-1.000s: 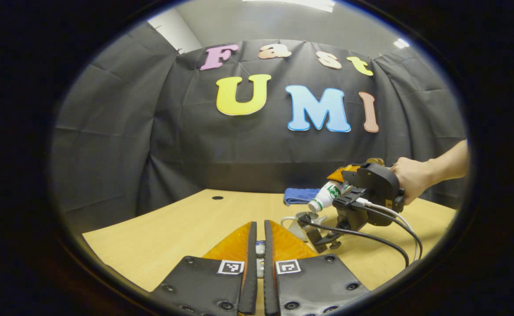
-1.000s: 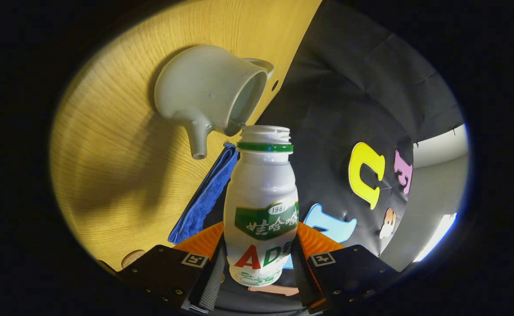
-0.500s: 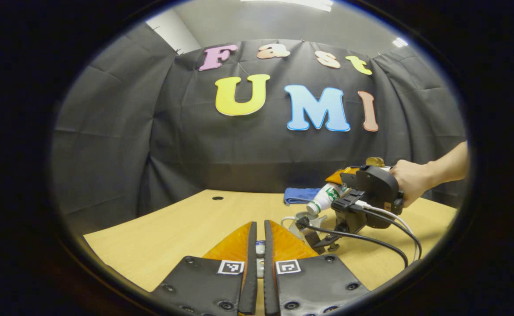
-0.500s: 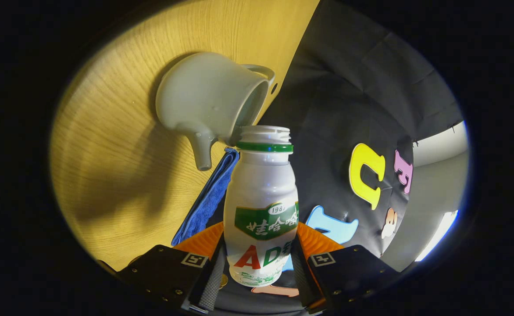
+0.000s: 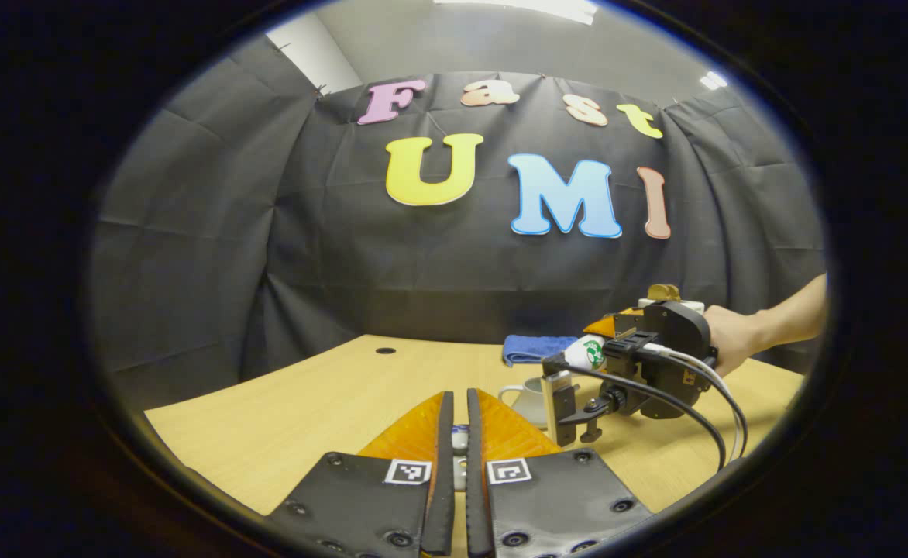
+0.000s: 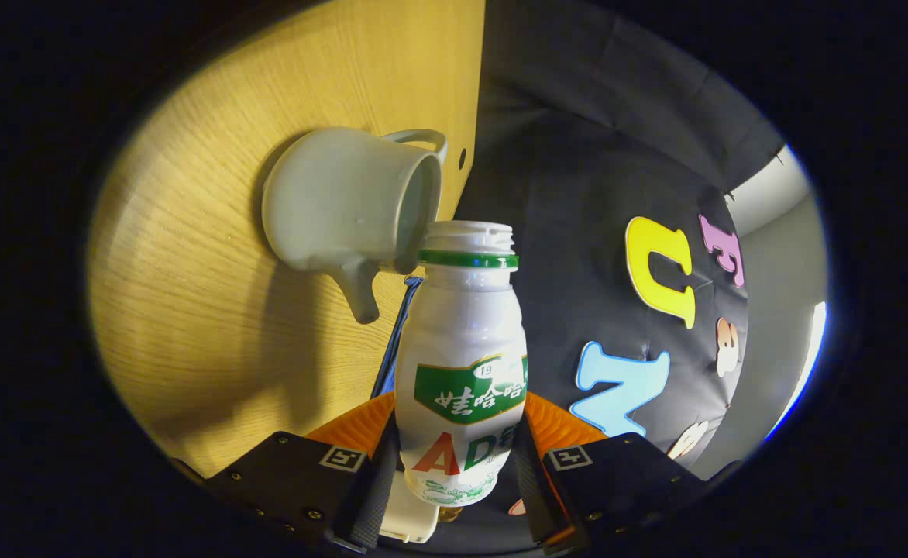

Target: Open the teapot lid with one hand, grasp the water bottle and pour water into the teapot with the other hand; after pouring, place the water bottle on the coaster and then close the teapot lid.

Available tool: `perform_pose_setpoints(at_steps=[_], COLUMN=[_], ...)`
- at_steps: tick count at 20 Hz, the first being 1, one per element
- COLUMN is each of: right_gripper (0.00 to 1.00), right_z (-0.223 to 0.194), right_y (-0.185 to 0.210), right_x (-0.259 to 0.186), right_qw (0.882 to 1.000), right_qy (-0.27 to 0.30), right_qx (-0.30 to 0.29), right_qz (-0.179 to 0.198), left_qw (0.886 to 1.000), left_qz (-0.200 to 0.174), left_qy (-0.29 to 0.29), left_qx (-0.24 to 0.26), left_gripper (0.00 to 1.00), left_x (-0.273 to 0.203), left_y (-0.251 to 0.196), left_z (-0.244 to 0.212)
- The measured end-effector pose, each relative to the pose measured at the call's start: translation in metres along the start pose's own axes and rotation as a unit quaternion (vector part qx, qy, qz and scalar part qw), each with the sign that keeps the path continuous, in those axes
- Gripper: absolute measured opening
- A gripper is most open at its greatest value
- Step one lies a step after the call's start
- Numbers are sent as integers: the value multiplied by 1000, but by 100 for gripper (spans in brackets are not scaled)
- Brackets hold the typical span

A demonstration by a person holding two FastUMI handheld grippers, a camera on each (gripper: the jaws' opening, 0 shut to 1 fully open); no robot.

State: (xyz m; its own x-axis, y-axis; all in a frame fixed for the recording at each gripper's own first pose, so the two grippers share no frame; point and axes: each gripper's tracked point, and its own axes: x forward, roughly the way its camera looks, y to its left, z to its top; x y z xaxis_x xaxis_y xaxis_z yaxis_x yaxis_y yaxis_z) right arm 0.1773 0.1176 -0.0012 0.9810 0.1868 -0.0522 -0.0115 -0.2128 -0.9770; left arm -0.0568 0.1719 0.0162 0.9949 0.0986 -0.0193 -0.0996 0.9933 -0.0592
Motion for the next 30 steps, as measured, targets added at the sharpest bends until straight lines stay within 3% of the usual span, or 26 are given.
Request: perform_pose_setpoints(at_steps=[4, 6, 7, 8, 9, 11, 12, 16, 19, 20, 23, 25, 28, 30], right_gripper=[70, 70, 70, 70, 70, 70, 70, 70, 70, 70, 70, 70, 70, 70], right_z=[-3, -8, -12, -17, -22, -33, -40, -67, -83, -88, -92, -90, -91, -91], right_y=[0, -11, -18, -23, -28, -33, -33, -34, -28, -23, 0, 12, 22, 22], right_x=[-4, -14, -20, -26, -33, -47, -53, -75, -90, -95, -107, -108, -113, -113], right_qw=[992, 980, 972, 962, 951, 925, 910, 835, 794, 781, 730, 699, 680, 679], right_qy=[-8, -14, -17, -19, -19, -16, -11, 7, 19, 25, 35, 35, 24, 21], right_qx=[127, 200, 235, 272, 308, 380, 414, 550, 607, 624, 682, 714, 733, 733], right_qz=[11, 5, -3, -9, -13, -18, -19, -19, -23, -23, 1, 19, 25, 30], left_qw=[1000, 1000, 1000, 999, 999, 999, 999, 995, 993, 993, 993, 992, 993, 994], left_qz=[-2, -17, -24, -28, -30, -34, -40, -82, -101, -104, -108, -113, -105, -103], left_qy=[3, -4, -7, -9, -11, -17, -20, -18, -17, -17, -13, -2, 16, 23], left_qx=[16, 8, -2, -13, -21, -24, -26, -58, -62, -62, -53, -50, -42, -30], left_gripper=[17, 17, 12, 17, 12, 17, 12, 17, 17, 12, 17, 8, 17, 17], left_x=[8, 11, 15, 20, 27, 42, 49, 86, 111, 119, 141, 158, 179, 190], left_y=[-5, -10, -12, -12, -12, -14, -18, -44, -62, -67, -78, -88, -96, -102], left_z=[-2, 3, 7, 8, 11, 18, 22, 29, 34, 33, 32, 23, 1, -8])
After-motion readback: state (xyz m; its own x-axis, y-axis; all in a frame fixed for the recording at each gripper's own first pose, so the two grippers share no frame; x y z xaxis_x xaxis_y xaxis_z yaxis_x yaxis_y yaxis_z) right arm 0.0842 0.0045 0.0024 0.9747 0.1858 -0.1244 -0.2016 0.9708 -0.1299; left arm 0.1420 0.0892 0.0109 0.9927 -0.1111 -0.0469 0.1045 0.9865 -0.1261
